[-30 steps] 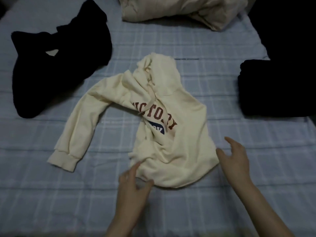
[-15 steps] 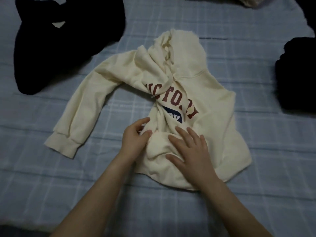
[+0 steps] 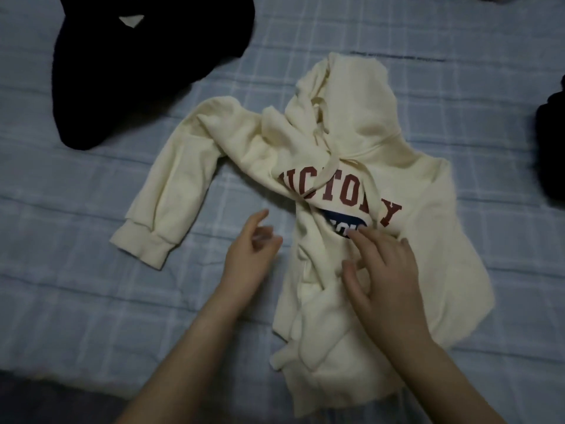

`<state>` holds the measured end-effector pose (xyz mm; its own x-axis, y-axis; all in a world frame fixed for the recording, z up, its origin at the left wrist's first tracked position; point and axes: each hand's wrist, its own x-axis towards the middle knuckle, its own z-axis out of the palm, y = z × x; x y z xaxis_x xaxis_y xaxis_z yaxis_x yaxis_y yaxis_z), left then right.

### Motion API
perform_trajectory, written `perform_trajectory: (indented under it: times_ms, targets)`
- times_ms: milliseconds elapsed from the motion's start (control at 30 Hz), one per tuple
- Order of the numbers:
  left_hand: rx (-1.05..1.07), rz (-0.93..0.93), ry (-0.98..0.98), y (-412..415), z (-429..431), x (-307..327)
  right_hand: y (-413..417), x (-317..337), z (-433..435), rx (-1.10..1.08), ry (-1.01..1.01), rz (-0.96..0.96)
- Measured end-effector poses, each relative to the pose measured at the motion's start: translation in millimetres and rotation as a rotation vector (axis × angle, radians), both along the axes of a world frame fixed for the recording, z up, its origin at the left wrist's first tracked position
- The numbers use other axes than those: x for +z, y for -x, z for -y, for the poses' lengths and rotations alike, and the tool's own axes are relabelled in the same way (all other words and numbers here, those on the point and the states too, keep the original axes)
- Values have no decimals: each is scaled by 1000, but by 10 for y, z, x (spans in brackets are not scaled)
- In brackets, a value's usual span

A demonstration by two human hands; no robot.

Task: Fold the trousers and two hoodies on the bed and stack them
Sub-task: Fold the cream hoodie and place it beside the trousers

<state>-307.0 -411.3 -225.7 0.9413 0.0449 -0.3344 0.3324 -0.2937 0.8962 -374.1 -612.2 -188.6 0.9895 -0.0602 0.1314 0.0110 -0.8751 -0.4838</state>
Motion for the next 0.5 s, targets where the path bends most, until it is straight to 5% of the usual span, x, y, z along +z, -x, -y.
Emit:
perform_trajectory:
  times_ms: [133, 300, 400, 500]
  targets:
    - [167, 54, 130, -586, -6, -28, -429, 11, -128, -56, -20, 94]
    - [-266, 690, -517, -967, -161, 28, -950, 52, -179, 9, 159, -83]
    - [-531, 648, -899, -1299, -272, -28, -1105, -74, -201, 11, 80, -238]
    - [-662, 625, -843, -1596, -389, -9, -1182, -85, -85, -35, -163, -110]
